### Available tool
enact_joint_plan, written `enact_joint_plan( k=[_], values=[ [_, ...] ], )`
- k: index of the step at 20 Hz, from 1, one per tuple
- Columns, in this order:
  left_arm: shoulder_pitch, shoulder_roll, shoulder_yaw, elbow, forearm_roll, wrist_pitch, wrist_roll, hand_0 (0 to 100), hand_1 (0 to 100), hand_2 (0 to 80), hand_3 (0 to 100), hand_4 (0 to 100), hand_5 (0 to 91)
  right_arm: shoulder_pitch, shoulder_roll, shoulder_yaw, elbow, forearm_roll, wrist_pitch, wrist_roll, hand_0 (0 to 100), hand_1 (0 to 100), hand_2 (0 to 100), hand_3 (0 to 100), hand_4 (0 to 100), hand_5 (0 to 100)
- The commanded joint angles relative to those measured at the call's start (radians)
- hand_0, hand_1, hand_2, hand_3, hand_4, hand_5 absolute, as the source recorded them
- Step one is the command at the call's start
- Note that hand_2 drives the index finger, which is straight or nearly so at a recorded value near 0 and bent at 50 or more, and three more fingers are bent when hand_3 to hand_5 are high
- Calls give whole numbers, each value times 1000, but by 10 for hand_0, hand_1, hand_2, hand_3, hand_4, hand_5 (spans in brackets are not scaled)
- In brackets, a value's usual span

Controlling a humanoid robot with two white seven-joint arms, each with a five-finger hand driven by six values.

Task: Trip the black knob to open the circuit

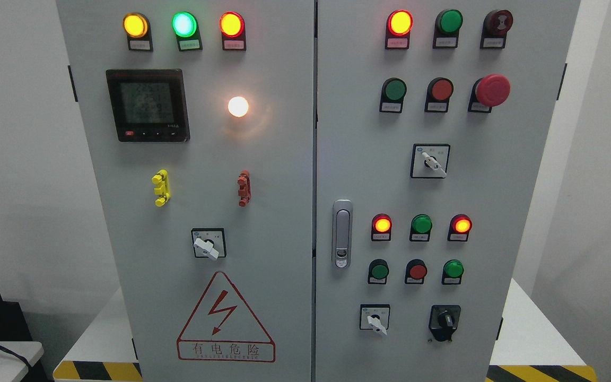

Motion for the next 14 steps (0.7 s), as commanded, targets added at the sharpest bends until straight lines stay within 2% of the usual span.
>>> enact_joint_plan(
  k=[1,6,10,14],
  values=[
    [-8,0,0,0,-32,1,0,120,389,0,0,0,0,9,6,-91,-324,-3,-163,-3,276,663,372,759,764,834],
    [-8,0,0,0,-34,1,0,120,389,0,0,0,0,-7,3,-123,-448,0,-160,-20,280,649,371,761,775,867],
    [-8,0,0,0,-32,1,0,120,389,0,0,0,0,-63,0,-138,-482,2,-140,-20,283,619,373,764,794,889],
    [-8,-1,0,0,-34,1,0,120,389,0,0,0,0,-123,0,-170,-520,-1,-93,-21,288,614,366,760,795,893]
  ],
)
